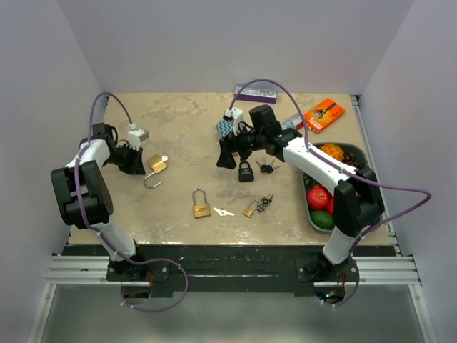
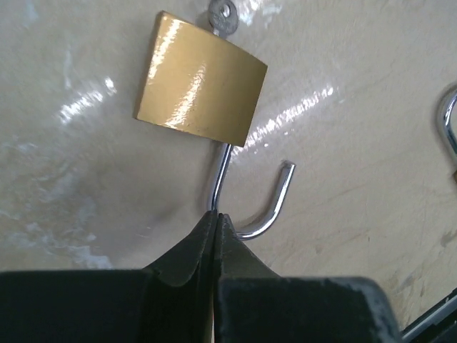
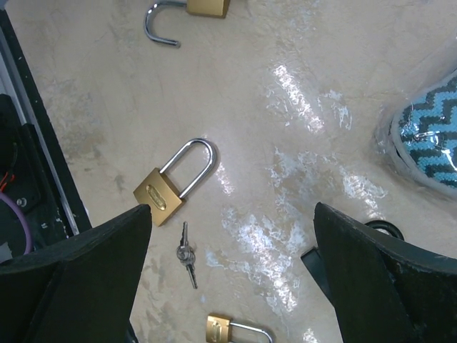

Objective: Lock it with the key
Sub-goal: Move the lock to the center of the board, then pick up the lock from the center of the board.

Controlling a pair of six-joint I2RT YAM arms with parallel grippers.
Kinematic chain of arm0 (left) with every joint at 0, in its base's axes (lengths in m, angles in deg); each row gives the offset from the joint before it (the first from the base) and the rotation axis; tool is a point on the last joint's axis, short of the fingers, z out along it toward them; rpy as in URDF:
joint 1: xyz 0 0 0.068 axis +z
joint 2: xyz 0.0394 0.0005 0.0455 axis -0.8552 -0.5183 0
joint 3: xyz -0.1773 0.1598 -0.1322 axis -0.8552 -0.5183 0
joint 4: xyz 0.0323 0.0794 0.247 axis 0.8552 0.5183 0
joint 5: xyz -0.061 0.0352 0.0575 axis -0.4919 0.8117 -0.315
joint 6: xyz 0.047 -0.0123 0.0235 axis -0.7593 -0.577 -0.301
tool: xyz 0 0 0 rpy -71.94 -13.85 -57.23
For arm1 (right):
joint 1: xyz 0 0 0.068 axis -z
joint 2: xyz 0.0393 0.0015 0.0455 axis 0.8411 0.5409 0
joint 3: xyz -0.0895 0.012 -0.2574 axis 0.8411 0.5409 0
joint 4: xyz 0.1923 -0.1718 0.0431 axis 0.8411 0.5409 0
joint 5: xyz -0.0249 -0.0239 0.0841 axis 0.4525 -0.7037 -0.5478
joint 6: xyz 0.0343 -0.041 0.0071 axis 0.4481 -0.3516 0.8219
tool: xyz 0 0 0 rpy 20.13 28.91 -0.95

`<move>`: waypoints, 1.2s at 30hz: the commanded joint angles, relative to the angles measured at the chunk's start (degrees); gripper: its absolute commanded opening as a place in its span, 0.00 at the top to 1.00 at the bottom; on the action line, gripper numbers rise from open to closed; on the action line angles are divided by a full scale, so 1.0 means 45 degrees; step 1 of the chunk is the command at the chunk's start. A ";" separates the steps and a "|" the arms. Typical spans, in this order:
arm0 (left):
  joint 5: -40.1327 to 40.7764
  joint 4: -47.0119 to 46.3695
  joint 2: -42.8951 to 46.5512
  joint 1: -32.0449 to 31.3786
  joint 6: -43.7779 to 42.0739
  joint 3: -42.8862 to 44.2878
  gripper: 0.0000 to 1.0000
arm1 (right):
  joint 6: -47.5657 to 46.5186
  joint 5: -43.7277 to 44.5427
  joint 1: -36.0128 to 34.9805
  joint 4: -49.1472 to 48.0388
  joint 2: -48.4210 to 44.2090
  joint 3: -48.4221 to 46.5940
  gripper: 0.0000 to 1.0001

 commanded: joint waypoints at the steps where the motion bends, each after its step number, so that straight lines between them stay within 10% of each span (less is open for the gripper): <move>1: 0.0392 -0.0997 0.0421 0.0217 -0.1171 -0.0809 1.00 | -0.0140 -0.0366 0.0032 -0.0269 -0.0560 -0.0029 0.01; 5: 0.0394 -0.1311 0.0246 0.0237 -0.1542 -0.0812 1.00 | -0.0140 -0.0386 0.0012 -0.0113 -0.0677 0.0050 0.01; 15: 0.1115 -0.1840 0.1047 -0.0602 -0.1796 -0.0890 0.01 | -0.0180 -0.0425 0.0032 0.0083 -0.0736 0.0187 0.01; 36: 0.2717 -0.2639 -0.1609 -0.2516 -0.2285 0.0654 0.01 | -0.0199 -0.0230 0.0032 0.0219 -0.0873 0.0246 0.01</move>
